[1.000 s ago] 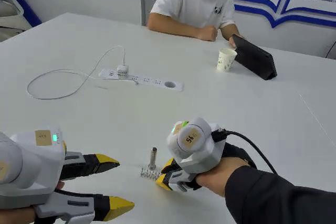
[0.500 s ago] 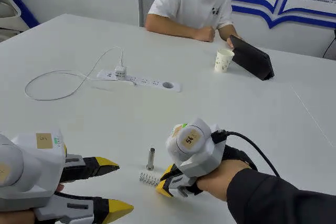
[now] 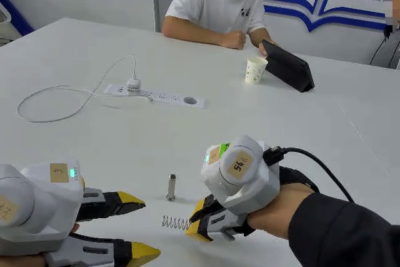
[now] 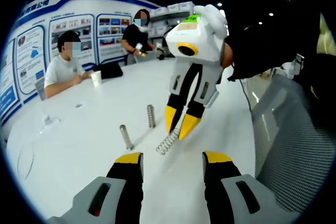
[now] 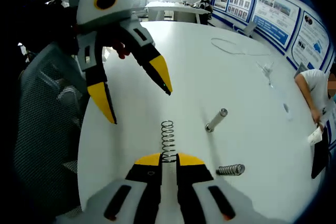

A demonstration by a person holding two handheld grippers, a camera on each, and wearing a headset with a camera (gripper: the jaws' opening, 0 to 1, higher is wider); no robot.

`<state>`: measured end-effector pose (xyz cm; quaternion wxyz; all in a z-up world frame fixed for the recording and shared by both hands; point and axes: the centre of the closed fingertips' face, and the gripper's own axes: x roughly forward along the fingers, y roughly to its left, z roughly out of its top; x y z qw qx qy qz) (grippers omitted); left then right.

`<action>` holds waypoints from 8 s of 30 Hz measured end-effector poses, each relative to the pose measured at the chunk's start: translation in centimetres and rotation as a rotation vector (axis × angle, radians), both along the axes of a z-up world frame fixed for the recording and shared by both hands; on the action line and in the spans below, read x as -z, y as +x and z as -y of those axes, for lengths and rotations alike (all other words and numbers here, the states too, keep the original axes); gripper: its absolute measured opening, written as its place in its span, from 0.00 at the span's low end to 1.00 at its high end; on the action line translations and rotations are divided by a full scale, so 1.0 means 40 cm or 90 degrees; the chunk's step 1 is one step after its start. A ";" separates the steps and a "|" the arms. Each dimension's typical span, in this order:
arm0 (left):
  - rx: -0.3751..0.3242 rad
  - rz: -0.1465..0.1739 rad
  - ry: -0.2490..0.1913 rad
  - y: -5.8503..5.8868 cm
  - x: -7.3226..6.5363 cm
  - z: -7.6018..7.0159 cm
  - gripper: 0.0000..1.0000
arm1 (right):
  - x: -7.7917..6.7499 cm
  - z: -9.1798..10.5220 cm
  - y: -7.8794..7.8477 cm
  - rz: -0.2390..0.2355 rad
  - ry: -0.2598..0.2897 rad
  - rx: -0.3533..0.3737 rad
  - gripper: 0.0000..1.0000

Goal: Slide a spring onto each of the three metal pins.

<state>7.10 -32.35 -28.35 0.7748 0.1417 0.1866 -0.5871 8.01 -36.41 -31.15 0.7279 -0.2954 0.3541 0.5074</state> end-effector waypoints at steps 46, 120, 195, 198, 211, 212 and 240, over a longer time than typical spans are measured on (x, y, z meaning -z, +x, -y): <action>0.132 0.025 -0.011 -0.090 -0.023 0.068 0.10 | -0.061 -0.010 -0.115 -0.005 -0.006 -0.111 0.14; 0.030 0.013 -0.029 -0.016 -0.039 0.015 0.32 | -0.207 -0.087 -0.034 0.059 0.070 -0.082 0.11; -0.043 -0.016 -0.035 0.017 -0.008 -0.041 0.49 | -0.113 -0.067 0.230 0.075 0.105 0.096 0.12; -0.044 -0.017 -0.035 0.017 -0.007 -0.042 0.49 | -0.100 -0.069 0.231 0.070 0.103 0.097 0.12; -0.048 -0.024 -0.036 0.018 -0.001 -0.045 0.49 | -0.047 -0.072 0.230 0.051 0.090 0.107 0.12; -0.048 -0.024 -0.036 0.018 0.000 -0.045 0.49 | -0.042 -0.072 0.230 0.050 0.087 0.107 0.12; -0.049 -0.025 -0.035 0.019 -0.002 -0.046 0.49 | 0.011 -0.068 0.217 0.032 0.063 0.117 0.13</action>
